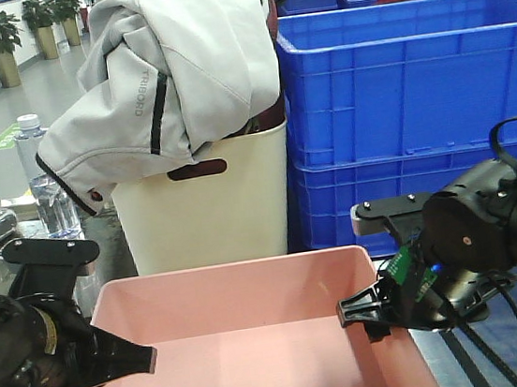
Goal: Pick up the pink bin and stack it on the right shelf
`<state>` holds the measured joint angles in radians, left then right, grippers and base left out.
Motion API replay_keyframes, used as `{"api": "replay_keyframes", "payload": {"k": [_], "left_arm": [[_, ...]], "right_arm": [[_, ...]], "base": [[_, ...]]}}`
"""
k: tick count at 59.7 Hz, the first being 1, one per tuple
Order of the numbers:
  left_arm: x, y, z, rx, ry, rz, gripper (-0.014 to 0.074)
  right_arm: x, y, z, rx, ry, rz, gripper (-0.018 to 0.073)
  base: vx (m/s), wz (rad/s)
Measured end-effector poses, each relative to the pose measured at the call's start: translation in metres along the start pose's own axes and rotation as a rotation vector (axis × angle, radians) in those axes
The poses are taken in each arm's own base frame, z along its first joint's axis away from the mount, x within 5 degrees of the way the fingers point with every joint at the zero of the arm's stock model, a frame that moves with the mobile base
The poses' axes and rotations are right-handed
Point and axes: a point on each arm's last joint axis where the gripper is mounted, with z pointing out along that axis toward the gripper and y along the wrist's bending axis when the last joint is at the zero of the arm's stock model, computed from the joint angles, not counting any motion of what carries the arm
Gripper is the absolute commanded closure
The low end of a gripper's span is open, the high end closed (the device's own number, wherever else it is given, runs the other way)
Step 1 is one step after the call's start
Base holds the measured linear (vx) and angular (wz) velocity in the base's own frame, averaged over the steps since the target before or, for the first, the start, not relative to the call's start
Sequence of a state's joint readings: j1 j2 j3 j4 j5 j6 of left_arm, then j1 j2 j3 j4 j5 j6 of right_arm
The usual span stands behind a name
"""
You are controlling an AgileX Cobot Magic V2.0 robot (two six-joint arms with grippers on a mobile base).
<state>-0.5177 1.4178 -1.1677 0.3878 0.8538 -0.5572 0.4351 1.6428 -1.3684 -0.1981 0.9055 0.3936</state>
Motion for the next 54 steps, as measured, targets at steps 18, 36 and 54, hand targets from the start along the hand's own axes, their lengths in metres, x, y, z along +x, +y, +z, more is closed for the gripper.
{"api": "replay_keyframes", "payload": {"k": [18, 36, 54], "left_arm": [[0.008, 0.014, -0.078, 0.159, -0.152, 0.147, 0.0016], [0.078, 0.028, -0.15, 0.458, -0.287, 0.352, 0.009], [0.158, 0.043, -0.136, 0.53, -0.432, 0.321, 0.0325]], "right_arm": [[0.012, -0.011, -0.091, -0.118, -0.187, -0.124, -0.0007], [0.105, -0.033, -0.13, -0.204, -0.253, -0.346, 0.008], [0.187, -0.055, -0.127, -0.209, -0.339, -0.352, 0.0372]], "base": [[0.0, 0.0], [0.0, 0.0], [0.0, 0.0]]}}
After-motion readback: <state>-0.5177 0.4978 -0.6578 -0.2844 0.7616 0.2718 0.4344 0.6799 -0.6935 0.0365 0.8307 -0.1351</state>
